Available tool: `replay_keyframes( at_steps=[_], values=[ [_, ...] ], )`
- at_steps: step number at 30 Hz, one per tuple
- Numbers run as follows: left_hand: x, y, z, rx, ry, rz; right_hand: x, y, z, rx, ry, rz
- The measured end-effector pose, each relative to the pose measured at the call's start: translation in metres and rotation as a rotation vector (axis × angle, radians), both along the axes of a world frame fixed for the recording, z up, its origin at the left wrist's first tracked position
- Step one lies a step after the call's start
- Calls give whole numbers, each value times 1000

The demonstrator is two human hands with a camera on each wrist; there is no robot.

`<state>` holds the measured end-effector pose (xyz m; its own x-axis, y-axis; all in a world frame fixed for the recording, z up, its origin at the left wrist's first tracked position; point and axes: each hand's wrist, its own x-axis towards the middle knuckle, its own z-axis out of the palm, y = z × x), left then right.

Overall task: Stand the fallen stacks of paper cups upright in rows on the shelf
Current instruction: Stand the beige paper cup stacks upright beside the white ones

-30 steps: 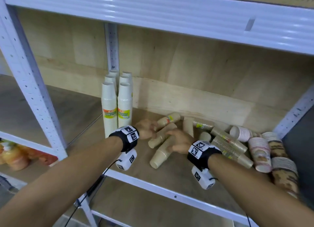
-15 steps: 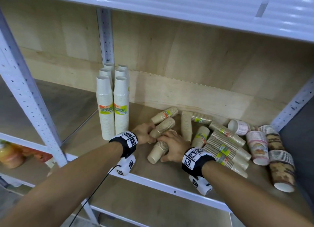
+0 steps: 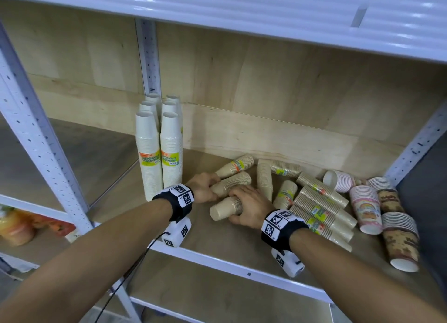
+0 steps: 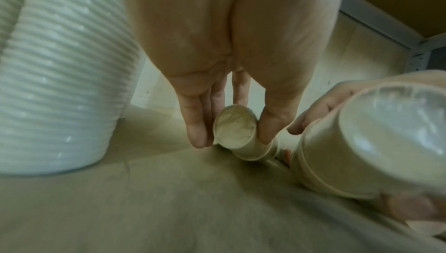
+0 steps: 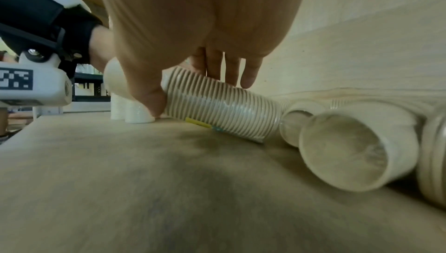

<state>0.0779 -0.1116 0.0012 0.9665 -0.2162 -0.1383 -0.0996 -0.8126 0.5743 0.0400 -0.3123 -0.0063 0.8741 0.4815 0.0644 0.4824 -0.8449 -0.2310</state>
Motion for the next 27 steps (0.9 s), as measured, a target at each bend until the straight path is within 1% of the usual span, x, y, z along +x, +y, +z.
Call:
replay_keyframes(
  at_steps=[4,6,10,15,19,23,27],
  values=[
    [6,1,27,10,-59,-7,0,0,19,118,26,-100],
    [11,2,42,-12,-84,3,1,-1,25,170,29,-147],
    [18,-2,69,-24,-126,3,7,-2,39,363,48,-275],
    [19,-15,90,4,-161,-30,15,-7,42,524,95,-414],
    [17,-24,94,51,-168,-59,14,-11,43,572,130,-438],
    [14,-33,91,91,-152,-86,11,-11,44,577,167,-442],
    [10,-36,90,109,-152,-88,11,-9,46,550,168,-429]
  ],
)
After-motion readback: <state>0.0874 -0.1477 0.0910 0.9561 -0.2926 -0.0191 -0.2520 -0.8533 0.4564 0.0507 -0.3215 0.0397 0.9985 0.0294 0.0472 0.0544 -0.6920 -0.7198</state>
